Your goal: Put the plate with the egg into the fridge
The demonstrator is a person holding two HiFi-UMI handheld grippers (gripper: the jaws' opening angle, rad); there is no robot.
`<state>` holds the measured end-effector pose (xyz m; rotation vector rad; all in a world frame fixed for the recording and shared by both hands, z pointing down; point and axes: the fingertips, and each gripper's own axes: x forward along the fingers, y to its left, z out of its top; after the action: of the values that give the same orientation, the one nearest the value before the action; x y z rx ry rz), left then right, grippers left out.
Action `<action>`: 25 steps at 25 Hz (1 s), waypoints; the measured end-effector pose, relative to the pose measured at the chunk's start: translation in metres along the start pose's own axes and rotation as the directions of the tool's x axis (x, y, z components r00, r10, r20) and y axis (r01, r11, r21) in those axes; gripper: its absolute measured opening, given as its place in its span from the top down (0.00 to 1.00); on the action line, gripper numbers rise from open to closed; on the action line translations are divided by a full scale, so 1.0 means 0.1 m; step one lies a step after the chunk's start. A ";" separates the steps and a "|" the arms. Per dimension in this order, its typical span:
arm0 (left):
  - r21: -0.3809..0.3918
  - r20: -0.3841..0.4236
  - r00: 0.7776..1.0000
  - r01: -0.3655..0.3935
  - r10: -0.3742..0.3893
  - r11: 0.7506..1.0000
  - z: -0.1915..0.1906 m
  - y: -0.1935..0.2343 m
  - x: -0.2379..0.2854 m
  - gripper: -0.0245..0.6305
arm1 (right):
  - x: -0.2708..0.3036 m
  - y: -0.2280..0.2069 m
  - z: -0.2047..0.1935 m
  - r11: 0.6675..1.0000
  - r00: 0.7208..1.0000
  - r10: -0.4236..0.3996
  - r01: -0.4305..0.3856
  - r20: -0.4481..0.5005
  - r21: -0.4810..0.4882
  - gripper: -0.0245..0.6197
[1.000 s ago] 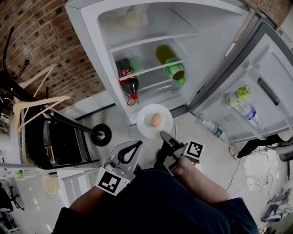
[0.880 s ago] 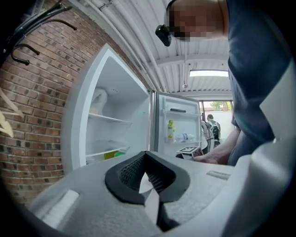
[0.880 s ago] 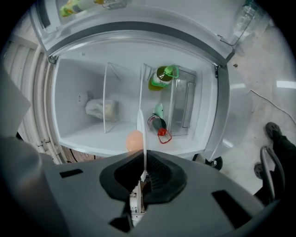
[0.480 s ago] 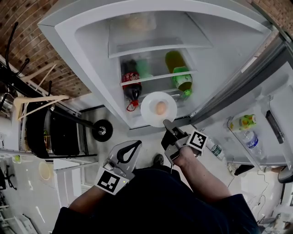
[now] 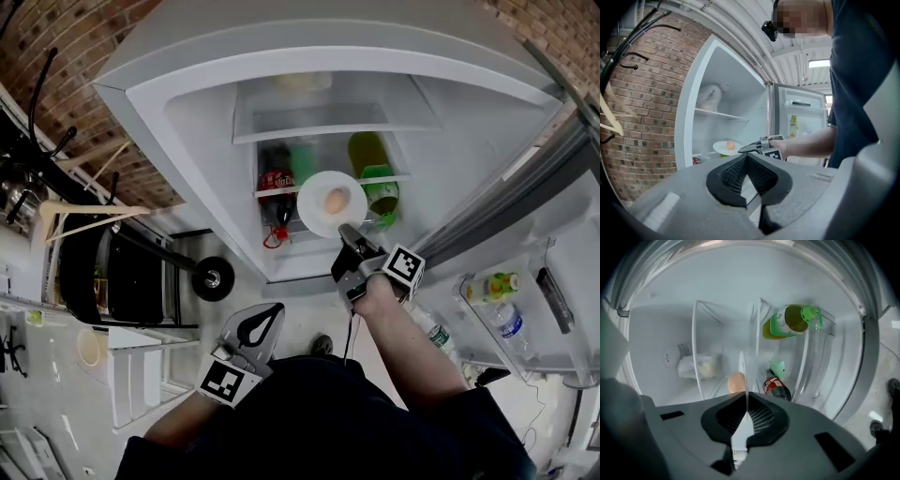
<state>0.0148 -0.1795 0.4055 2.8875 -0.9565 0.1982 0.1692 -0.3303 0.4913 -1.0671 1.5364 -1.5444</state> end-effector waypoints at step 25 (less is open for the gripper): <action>-0.028 -0.020 1.000 -0.016 0.015 0.999 -0.02 0.11 0.19 0.98 | 0.69 0.01 0.39 0.996 0.997 -0.074 0.073 0.019 0.050 0.93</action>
<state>0.0233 -0.1991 0.4111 2.8485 -0.9712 0.2119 0.1756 -0.4096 0.4936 -1.1196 1.4524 -1.6071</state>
